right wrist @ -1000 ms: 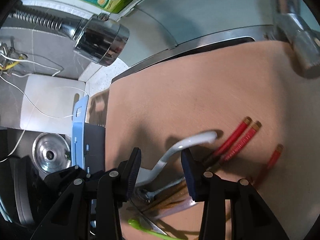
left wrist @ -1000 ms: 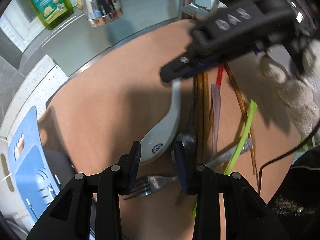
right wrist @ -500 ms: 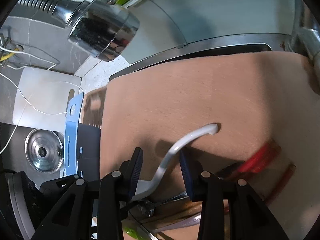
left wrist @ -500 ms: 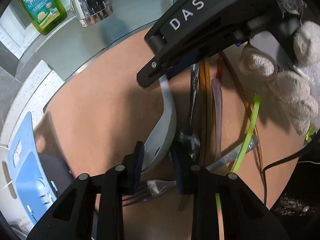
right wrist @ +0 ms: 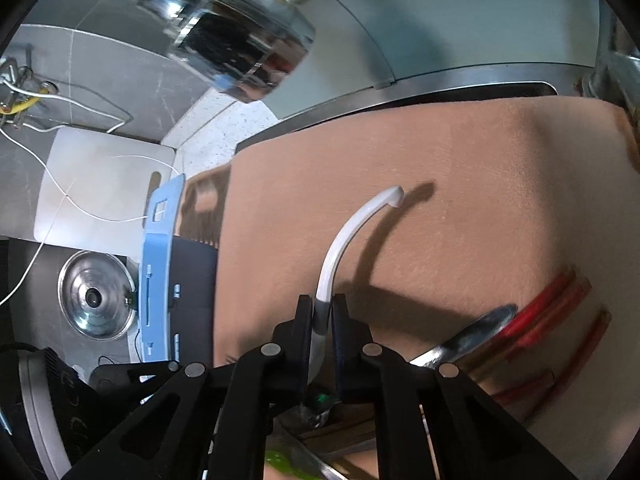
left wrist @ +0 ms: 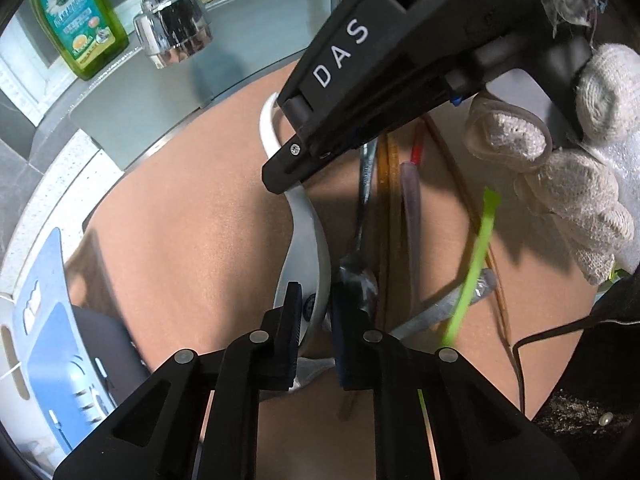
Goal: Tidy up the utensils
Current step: 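Carry the second white spoon with the left tool into the blue basket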
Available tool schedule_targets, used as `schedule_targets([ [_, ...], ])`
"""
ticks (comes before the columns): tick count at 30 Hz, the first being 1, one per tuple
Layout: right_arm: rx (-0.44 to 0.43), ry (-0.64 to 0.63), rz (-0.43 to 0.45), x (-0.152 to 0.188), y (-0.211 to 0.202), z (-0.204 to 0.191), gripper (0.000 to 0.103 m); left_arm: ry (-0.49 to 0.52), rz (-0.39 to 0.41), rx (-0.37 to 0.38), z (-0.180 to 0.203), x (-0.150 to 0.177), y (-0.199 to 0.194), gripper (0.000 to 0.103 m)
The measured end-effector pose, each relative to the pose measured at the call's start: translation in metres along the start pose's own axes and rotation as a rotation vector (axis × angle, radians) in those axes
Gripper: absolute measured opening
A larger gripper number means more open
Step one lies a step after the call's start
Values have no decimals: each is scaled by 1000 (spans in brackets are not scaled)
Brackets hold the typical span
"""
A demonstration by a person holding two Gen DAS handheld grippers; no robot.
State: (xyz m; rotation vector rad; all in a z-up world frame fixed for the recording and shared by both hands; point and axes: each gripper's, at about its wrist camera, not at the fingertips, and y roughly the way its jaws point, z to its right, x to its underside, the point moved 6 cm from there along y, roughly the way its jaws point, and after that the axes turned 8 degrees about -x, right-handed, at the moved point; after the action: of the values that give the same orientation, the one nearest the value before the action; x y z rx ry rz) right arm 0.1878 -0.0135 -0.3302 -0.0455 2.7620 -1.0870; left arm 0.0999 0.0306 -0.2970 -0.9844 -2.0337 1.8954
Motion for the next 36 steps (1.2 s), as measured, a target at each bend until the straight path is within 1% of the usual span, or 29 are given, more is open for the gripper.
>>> schedule_targets([
  [6,-39,1,13,8,-8,-16,8,-19,37,-10,1,8,-22,12],
  [10,-61,-25,20,12,-11,-34,8,-46,63,-23,-4,16,-38,12],
  [12,-72,-39,23,14,-12,-46,8,-56,70,-33,-8,21,-44,11],
  [18,-101,-114,12,23,-6,-91,8,-138,103,-54,-25,39,-71,9],
  [22,-123,-164,-12,30,10,-125,8,-190,114,-80,-42,63,-89,9],
  [28,-136,-233,-64,41,40,-167,8,-265,113,-117,-62,95,-103,9],
  [32,-128,-273,-98,46,62,-188,8,-322,107,-131,-74,118,-110,9],
  [36,-115,-302,-144,52,90,-204,8,-374,85,-141,-90,141,-108,9],
])
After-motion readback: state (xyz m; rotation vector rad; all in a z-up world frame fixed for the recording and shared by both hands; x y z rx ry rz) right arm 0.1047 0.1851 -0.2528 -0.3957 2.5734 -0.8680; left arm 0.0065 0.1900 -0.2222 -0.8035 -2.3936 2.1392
